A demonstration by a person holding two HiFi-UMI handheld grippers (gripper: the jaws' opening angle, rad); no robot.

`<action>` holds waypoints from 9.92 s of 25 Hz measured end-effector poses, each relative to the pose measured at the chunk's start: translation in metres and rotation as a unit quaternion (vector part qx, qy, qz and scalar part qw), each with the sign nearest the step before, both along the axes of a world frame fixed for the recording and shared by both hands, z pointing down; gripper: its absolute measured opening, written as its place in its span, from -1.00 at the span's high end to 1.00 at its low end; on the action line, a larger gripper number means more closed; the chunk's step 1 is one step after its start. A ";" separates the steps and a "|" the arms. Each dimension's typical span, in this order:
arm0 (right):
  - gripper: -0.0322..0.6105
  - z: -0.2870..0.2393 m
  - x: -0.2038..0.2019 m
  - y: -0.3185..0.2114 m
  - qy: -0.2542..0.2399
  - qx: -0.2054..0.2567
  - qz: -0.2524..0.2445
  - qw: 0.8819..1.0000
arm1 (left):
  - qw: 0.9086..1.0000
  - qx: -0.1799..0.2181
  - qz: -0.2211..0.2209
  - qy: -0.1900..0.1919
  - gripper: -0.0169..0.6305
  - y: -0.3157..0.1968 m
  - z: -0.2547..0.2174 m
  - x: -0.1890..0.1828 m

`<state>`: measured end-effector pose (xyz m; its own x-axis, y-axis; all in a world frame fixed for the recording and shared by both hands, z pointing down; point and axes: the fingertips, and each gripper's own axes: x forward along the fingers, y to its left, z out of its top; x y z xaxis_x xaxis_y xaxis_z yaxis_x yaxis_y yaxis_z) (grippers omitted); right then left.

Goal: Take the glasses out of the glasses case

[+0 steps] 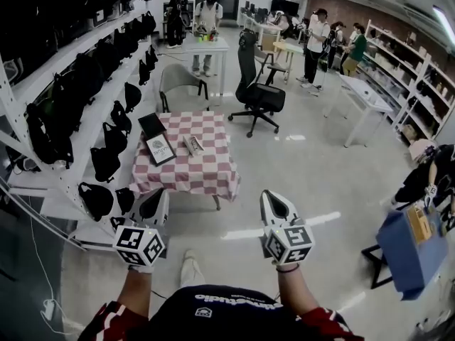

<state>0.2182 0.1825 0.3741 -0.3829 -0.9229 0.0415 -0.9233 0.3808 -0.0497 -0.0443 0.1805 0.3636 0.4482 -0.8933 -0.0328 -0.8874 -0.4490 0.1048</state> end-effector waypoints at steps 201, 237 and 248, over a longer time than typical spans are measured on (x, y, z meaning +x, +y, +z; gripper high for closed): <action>0.58 0.307 -0.187 -0.539 0.099 -0.313 -0.212 0.920 | 0.994 -0.107 -0.026 -0.022 0.93 -0.486 0.126 -0.055; 0.56 0.467 -0.203 -0.594 0.070 -0.452 -0.230 0.859 | 0.982 -0.170 -0.080 -0.025 0.93 -0.537 0.186 -0.068; 0.55 0.490 -0.211 -0.599 0.061 -0.486 -0.224 0.842 | 0.977 -0.185 -0.099 -0.027 0.93 -0.536 0.199 -0.081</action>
<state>0.0067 -0.4164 0.8638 -0.6223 -0.1938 0.7584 -0.7182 0.5267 -0.4547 -0.1257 -0.3559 0.5622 0.2575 -0.9087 0.3287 -0.9617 -0.2080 0.1783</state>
